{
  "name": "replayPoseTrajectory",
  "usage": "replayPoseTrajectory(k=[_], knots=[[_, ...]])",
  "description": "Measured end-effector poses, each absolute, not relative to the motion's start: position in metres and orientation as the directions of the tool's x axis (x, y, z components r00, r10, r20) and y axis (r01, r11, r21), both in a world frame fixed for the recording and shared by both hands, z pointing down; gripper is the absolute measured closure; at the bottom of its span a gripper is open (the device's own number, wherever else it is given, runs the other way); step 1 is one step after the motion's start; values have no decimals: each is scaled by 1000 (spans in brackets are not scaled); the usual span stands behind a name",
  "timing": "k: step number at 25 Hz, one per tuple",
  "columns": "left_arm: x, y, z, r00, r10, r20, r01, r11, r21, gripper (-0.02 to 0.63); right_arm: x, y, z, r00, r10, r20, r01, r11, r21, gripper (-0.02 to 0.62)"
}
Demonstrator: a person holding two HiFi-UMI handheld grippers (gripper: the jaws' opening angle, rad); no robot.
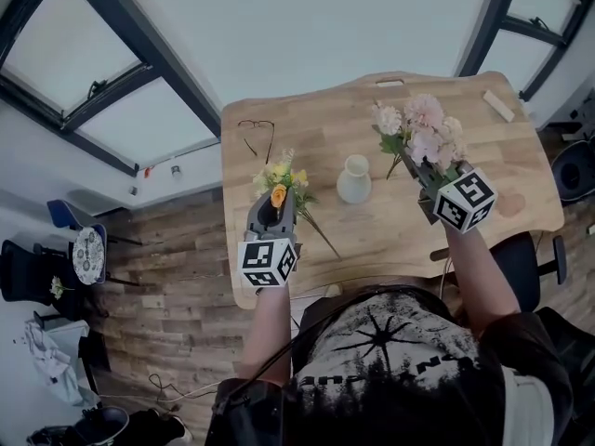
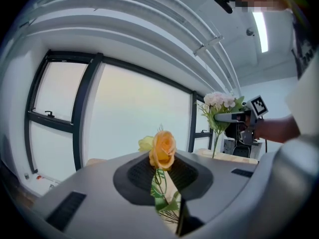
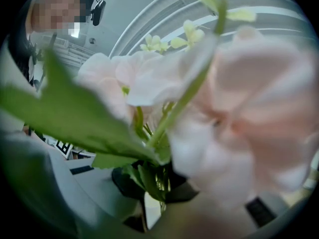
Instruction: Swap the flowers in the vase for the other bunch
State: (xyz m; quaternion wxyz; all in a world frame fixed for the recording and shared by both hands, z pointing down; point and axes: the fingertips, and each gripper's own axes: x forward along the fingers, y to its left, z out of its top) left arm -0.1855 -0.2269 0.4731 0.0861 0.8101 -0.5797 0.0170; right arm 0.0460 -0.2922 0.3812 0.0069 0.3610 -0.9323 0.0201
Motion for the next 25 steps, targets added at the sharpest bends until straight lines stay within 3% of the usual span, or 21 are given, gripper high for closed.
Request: replayPoseTrajectory(k=[12,25], knots=[[-156,-216,499,385,-904,184,-922,-368,122,534,9,-310,335,-784,-619,-46,-616,786,-53,561],[-166,-217,504,402,-893,201,-914,-377,154,534,-29,-311,404,-807,-590,-1,-589,806,-60,561]])
